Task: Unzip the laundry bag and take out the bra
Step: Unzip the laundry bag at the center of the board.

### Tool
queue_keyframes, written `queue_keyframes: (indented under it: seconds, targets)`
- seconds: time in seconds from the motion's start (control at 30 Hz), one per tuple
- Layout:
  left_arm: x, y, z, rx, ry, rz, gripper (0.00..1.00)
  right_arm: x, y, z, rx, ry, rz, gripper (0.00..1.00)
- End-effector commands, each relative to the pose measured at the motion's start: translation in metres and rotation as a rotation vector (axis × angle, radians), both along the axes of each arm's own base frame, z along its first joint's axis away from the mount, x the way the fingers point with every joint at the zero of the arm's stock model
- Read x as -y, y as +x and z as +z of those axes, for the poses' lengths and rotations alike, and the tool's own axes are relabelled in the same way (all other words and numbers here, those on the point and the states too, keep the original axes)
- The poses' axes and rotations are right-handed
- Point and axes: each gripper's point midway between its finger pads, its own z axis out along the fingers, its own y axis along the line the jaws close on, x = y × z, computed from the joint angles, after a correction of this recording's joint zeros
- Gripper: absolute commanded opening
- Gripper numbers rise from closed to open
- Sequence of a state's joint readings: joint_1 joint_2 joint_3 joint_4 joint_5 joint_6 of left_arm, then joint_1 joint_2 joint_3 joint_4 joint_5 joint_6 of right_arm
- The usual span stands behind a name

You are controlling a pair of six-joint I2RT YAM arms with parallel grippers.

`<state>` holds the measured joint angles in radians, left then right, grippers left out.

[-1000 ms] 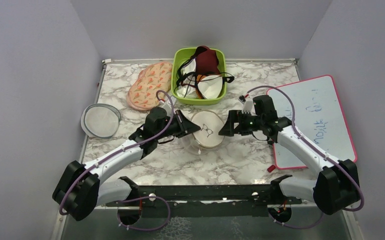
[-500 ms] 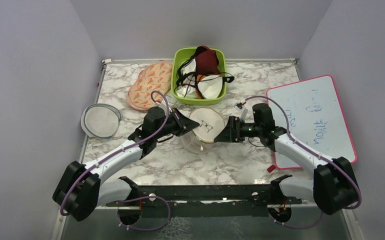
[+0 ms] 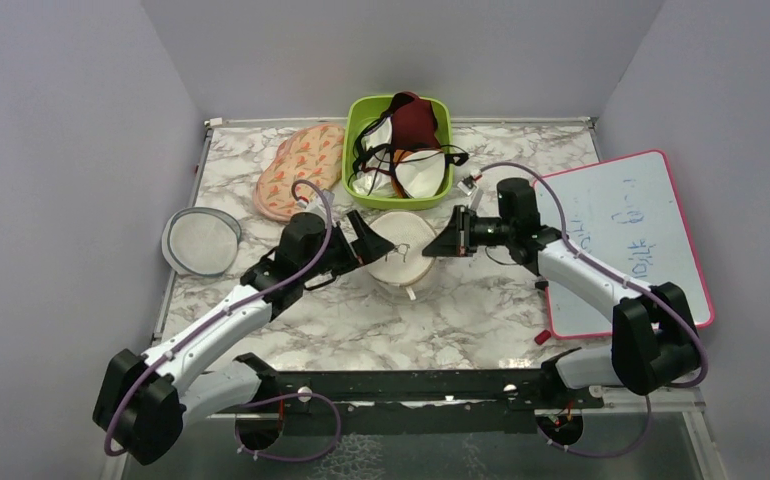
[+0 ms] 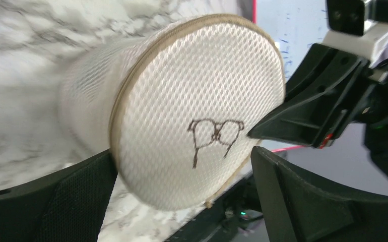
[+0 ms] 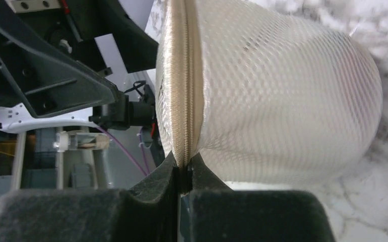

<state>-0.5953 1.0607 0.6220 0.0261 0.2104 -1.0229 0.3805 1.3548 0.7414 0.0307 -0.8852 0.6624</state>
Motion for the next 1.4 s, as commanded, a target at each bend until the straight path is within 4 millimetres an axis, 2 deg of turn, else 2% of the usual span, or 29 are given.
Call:
queue_keyframes:
  seconds: [0.0, 0.07, 0.17, 0.27, 0.37, 0.43, 0.53, 0.6, 0.67, 0.7, 0.8, 0.87, 0.93, 1.03, 1.13, 1.23, 1.37]
  targets:
    - [-0.045, 0.003, 0.011, 0.171, 0.291, 0.028, 0.99, 0.003, 0.019, 0.008, 0.063, -0.093, 0.038, 0.01]
    - [-0.052, 0.001, 0.023, 0.233, 0.344, 0.003, 0.99, 0.009, 0.025, 0.009, 0.062, -0.13, 0.058, 0.01]
    - [-0.052, 0.002, 0.042, 0.365, 0.408, -0.08, 0.99, 0.014, 0.029, 0.015, 0.068, -0.143, 0.087, 0.01]
    - [-0.038, 0.002, 0.05, 0.601, 0.462, -0.244, 0.99, 0.015, 0.022, 0.017, 0.054, -0.123, 0.137, 0.01]
    - [-0.014, -0.014, 0.056, 0.929, 0.51, -0.461, 0.99, 0.013, 0.013, 0.019, 0.041, -0.08, 0.185, 0.01]
    - [-0.007, -0.015, 0.057, 1.08, 0.587, -0.505, 0.99, 0.011, 0.008, 0.02, 0.029, -0.06, 0.2, 0.01]
    - [0.0, -0.013, 0.046, 1.285, 0.719, -0.591, 0.99, 0.011, 0.002, 0.024, 0.04, -0.035, 0.224, 0.01]
    - [0.011, -0.019, 0.042, 1.398, 0.774, -0.687, 0.99, 0.012, 0.0, 0.027, 0.054, -0.036, 0.231, 0.01]
    - [0.022, -0.029, 0.039, 1.493, 0.822, -0.774, 0.95, 0.013, 0.0, 0.028, 0.066, -0.045, 0.239, 0.01]
    - [0.025, -0.029, 0.036, 1.53, 0.865, -0.803, 0.88, 0.013, 0.0, 0.027, 0.067, -0.05, 0.24, 0.01]
    - [0.035, -0.034, 0.019, 1.591, 0.947, -0.876, 0.7, 0.013, 0.001, 0.027, 0.067, -0.05, 0.239, 0.01]
    - [0.04, -0.042, 0.008, 1.605, 0.952, -0.916, 0.68, 0.012, 0.001, 0.028, 0.056, -0.043, 0.236, 0.01]
    - [0.044, -0.052, -0.003, 1.619, 0.937, -0.96, 0.68, 0.011, 0.0, 0.03, 0.048, -0.03, 0.242, 0.01]
    - [0.044, -0.062, -0.018, 1.638, 0.967, -1.006, 0.81, 0.01, 0.001, 0.031, 0.044, -0.025, 0.242, 0.01]
    - [0.048, -0.061, -0.025, 1.645, 1.006, -1.01, 0.8, 0.01, 0.0, 0.03, 0.037, -0.021, 0.249, 0.01]
    - [0.052, -0.05, -0.033, 1.626, 1.047, -0.978, 0.62, 0.01, 0.0, 0.03, 0.03, -0.021, 0.251, 0.01]
    - [0.052, -0.039, -0.023, 1.619, 1.072, -0.888, 0.5, 0.01, 0.0, 0.028, 0.023, -0.026, 0.252, 0.01]
